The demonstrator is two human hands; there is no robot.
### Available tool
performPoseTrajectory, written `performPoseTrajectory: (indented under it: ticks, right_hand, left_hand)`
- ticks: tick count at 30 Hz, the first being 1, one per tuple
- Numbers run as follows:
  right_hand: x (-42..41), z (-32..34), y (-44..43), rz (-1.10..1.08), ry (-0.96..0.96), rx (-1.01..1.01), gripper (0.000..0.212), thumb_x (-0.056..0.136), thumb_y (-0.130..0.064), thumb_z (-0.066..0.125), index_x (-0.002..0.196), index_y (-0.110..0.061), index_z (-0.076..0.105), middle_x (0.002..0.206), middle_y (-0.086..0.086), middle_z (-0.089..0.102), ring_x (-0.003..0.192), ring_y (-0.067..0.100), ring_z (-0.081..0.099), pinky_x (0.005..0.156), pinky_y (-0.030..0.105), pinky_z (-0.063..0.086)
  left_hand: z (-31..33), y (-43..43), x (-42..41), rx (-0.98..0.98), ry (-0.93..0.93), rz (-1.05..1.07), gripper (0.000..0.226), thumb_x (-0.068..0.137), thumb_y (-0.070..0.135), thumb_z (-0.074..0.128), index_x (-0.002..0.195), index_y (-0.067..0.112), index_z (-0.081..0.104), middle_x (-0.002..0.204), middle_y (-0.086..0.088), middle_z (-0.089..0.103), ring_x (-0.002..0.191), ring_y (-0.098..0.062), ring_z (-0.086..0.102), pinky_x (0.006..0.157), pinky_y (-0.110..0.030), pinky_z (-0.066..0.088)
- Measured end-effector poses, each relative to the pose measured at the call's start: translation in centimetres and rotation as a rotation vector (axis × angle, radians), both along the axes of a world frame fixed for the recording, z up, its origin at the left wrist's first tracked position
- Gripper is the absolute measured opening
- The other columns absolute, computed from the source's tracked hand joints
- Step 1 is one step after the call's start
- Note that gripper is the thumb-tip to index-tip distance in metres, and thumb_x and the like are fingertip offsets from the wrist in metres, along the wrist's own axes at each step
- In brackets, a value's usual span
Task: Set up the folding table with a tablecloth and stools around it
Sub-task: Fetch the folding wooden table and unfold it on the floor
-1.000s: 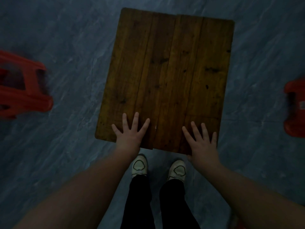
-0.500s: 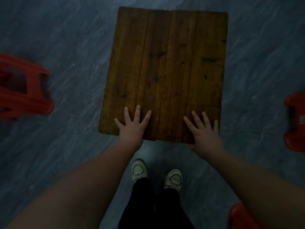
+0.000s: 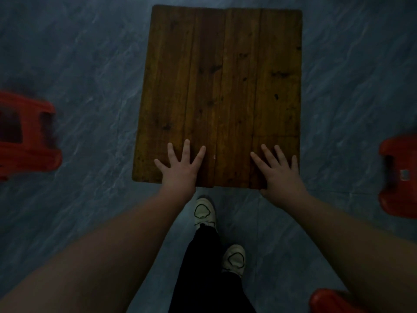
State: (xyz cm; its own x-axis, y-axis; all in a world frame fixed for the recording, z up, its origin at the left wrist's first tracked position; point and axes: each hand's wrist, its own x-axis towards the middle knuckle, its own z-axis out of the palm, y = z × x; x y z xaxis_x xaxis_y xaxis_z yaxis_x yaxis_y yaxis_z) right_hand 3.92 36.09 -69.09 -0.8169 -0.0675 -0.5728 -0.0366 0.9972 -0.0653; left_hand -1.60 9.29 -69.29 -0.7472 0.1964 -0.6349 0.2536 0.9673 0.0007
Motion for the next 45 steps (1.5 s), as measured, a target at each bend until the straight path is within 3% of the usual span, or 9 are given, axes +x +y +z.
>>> performPoseTrajectory:
  ticks: [22,26,30,35,39,45]
  right_hand:
    - [-5.8,-0.1,1.0,-0.003,-0.014,0.012,0.112,0.08,-0.053,0.071,0.152,-0.045,-0.015,0.164,-0.007,-0.018,0.151,0.028,-0.015,0.117,0.065,0.003]
    - [-5.8,0.5,0.6,-0.014,-0.076,0.008,0.108,0.084,-0.052,0.068,0.152,-0.043,-0.016,0.163,-0.006,-0.022,0.15,0.029,-0.018,0.116,0.065,0.001]
    - [-5.8,1.8,0.0,-0.065,-0.19,-0.035,0.097,0.089,-0.051,0.061,0.155,-0.042,-0.009,0.163,-0.006,-0.021,0.15,0.028,-0.016,0.118,0.061,0.004]
    - [-7.2,3.7,-1.1,-0.171,-0.225,-0.075,0.076,0.095,-0.046,0.054,0.157,-0.032,0.013,0.166,-0.002,0.001,0.152,0.025,0.004,0.119,0.058,0.016]
    - [-9.9,4.5,-2.2,-0.203,-0.122,-0.077,0.071,0.096,-0.045,0.051,0.156,-0.027,0.017,0.164,0.001,0.016,0.15,0.025,0.013,0.119,0.052,0.021]
    - [-15.9,4.2,-2.6,-0.184,0.022,-0.071,0.081,0.096,-0.045,0.053,0.157,-0.033,0.0,0.166,0.001,0.0,0.152,0.028,0.001,0.122,0.052,0.012]
  left_hand:
    - [0.1,0.7,-5.7,-0.001,-0.032,-0.004,0.121,0.085,0.027,0.072,0.142,0.049,-0.033,0.156,-0.002,-0.037,0.141,-0.05,-0.028,0.105,-0.082,0.003]
    - [0.6,1.1,-5.4,0.028,-0.1,0.046,0.12,0.086,0.016,0.067,0.141,0.05,-0.034,0.152,-0.001,-0.044,0.138,-0.048,-0.036,0.104,-0.082,-0.006]
    - [1.6,0.5,-5.0,0.078,-0.219,0.076,0.117,0.086,0.024,0.067,0.143,0.051,-0.031,0.152,0.002,-0.045,0.137,-0.044,-0.041,0.105,-0.079,-0.011]
    - [3.7,-0.9,-7.1,0.162,-0.324,0.095,0.094,0.092,0.035,0.06,0.153,0.046,-0.01,0.163,0.007,-0.023,0.146,-0.037,-0.027,0.113,-0.072,-0.004]
    - [4.8,-0.5,-10.2,0.187,-0.22,0.087,0.08,0.096,0.035,0.053,0.155,0.042,0.0,0.167,0.0,0.001,0.151,-0.034,-0.008,0.118,-0.066,0.004]
    - [4.0,1.0,-16.4,0.129,-0.108,0.018,0.105,0.087,0.048,0.066,0.151,0.047,-0.018,0.162,0.003,-0.027,0.148,-0.033,-0.023,0.118,-0.065,-0.001]
